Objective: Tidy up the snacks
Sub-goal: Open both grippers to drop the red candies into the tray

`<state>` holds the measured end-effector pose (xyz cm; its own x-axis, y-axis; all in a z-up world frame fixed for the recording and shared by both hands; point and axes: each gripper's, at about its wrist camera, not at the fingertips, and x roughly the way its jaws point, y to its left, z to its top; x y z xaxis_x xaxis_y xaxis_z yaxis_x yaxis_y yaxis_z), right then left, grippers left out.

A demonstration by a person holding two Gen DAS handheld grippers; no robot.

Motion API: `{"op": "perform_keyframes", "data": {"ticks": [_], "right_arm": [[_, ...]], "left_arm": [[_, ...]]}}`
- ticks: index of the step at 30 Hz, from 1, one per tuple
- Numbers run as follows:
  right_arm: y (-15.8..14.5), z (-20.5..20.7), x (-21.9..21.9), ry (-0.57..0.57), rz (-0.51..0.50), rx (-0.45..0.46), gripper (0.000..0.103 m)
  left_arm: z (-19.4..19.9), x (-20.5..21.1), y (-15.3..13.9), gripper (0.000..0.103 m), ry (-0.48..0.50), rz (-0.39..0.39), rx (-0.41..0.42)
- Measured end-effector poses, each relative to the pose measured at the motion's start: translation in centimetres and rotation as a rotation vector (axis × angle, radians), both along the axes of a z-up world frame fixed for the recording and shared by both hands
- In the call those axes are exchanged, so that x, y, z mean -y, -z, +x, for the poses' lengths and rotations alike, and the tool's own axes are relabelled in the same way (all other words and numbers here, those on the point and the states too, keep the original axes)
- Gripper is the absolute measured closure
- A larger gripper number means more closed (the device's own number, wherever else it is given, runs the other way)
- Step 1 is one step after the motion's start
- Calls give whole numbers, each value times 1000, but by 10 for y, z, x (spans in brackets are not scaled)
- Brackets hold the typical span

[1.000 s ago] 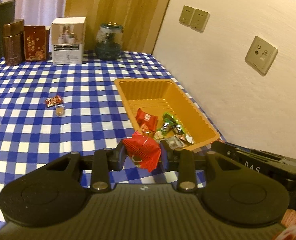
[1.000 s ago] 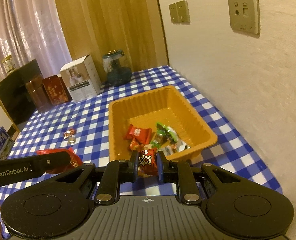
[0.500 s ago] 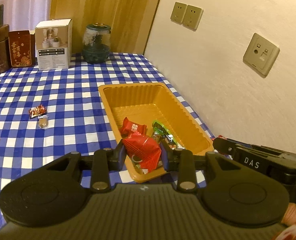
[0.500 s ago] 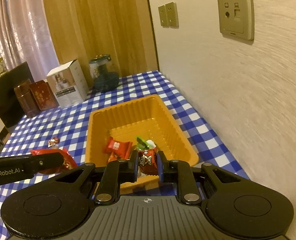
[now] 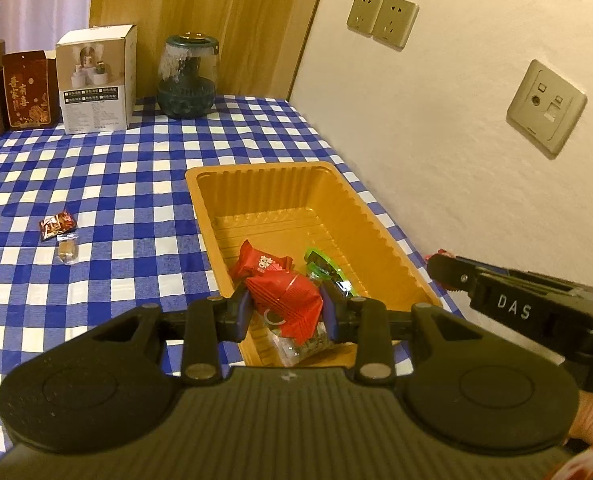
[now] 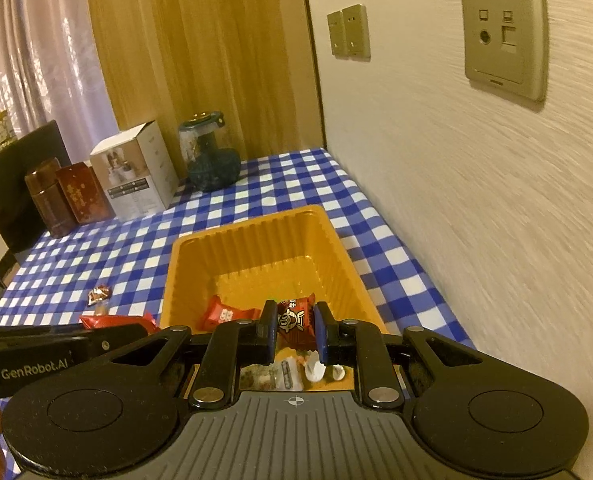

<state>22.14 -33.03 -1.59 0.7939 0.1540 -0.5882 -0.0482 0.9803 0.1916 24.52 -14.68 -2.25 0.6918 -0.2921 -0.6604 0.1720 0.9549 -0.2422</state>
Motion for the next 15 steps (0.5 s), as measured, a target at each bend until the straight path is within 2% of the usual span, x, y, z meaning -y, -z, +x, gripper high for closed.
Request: {"op": "perform_keyframes", "data": {"ticks": [15], "right_arm": [[12,24,-3,-11,-4,-22,84]], "left_arm": [[32,7,18,71,31,-4,-16]]}}
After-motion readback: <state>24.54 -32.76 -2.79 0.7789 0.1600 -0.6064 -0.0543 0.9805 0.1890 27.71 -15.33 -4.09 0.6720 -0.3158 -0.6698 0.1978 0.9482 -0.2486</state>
